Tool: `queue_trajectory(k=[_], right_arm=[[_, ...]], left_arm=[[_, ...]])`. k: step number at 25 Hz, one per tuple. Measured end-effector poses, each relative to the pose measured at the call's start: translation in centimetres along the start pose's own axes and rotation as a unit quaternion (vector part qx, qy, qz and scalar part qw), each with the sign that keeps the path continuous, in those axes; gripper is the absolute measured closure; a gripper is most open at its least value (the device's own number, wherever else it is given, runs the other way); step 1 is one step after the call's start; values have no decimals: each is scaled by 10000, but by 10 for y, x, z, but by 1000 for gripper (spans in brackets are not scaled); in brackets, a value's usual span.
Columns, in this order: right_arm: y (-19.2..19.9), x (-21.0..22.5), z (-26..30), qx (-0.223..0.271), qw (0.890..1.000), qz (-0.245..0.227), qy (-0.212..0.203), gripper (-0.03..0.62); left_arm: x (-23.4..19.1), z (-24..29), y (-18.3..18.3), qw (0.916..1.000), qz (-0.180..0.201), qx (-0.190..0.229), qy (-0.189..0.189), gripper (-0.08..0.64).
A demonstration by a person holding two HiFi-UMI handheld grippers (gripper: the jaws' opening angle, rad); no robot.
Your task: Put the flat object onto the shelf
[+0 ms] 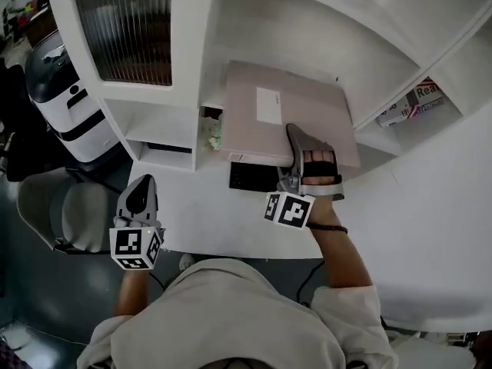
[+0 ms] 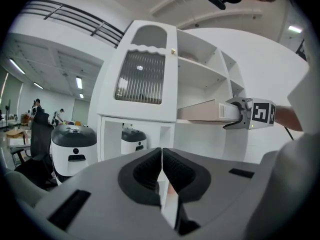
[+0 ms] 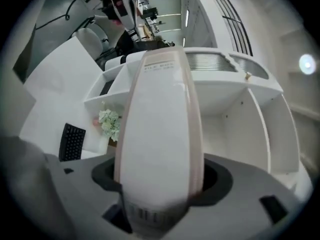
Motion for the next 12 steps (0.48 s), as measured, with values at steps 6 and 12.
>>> queue_trajectory(k=[6, 12], right_arm=[[-1, -4, 16, 115, 9993, 34, -343, 221], [-3, -6, 34, 169, 9965, 96, -817, 196]], left_arm=[[-1, 4, 2, 10000, -27, -35, -50, 554], [0, 10, 3, 9999, -59, -73, -67, 554]])
Point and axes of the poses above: the fingertips, and each gripper's own axes: z forward along the fingers, x to its right, y out of its underside, the point moved 1 cm from there along -z, backward along the fingers, and after that the axes turned 10 degrees about y, right-handed, at the moved point
